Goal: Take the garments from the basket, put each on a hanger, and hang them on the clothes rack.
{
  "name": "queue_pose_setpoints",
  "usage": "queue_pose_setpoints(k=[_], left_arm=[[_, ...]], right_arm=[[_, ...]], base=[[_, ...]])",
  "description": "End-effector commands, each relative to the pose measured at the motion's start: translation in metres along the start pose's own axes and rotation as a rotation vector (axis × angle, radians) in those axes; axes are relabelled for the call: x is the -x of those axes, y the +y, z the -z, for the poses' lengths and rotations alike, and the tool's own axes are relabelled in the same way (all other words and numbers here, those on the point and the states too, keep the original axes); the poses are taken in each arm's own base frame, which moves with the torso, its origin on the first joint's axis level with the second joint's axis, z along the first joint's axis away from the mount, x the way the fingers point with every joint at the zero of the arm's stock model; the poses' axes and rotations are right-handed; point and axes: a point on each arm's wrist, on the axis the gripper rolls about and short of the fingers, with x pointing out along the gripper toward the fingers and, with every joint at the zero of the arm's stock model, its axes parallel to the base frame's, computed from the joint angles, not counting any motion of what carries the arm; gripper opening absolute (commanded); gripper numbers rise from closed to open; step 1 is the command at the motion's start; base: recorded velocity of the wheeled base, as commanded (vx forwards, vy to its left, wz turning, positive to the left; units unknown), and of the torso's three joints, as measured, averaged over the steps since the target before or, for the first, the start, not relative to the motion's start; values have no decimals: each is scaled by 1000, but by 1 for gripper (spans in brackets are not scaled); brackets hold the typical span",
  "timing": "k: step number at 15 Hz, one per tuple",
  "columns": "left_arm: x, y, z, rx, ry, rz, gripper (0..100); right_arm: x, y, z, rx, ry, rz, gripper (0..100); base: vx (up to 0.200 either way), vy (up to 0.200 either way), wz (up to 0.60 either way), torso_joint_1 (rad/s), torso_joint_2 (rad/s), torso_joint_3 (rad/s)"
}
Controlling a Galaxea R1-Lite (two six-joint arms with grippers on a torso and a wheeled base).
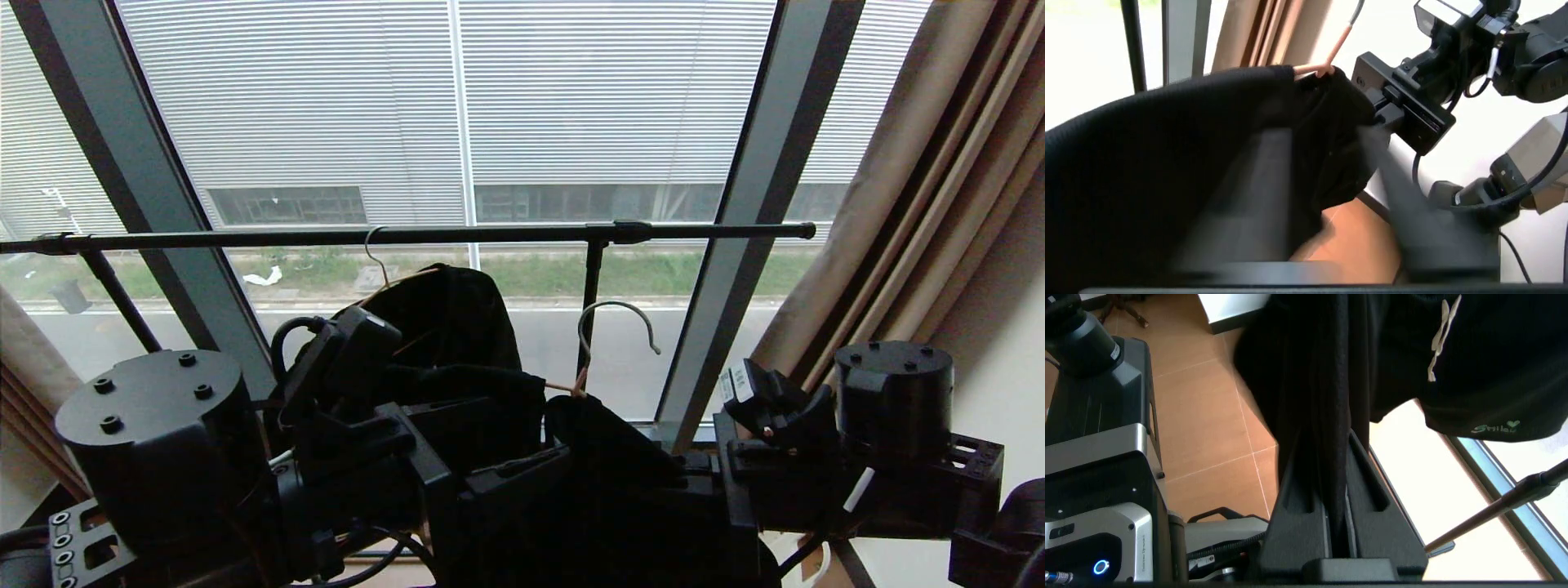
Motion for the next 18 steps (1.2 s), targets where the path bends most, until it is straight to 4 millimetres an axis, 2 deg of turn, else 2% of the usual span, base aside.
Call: queue_pose_setpoints(k=[1,4,8,11,13,18], left_arm=[[9,-1,-5,-5,-28,-3,100],[26,0,-15,-7,-60,-36,100],[71,10,-26,23,-8,-181,100],[96,29,-19,-7,12,-307,100],[111,43,-11,-14,38,-271,100],[130,64,-1,-38,64,-246,100]], right_arm=[[1,-2,1,-3,-1,4,0],[2,-3,1,-3,-3,7,0],[3,-6,2,-13,-4,-15,0],[6,-6,3,-8,-15,-28,0],[9,-7,4,7,-35,-30,0],[10,-6,6,16,-46,-33,0]], base=[[0,0,0,0,0,0],[0,0,0,0,0,0],[0,0,0,0,0,0],[0,0,0,0,0,0],[0,0,0,0,0,0],[0,0,0,0,0,0]])
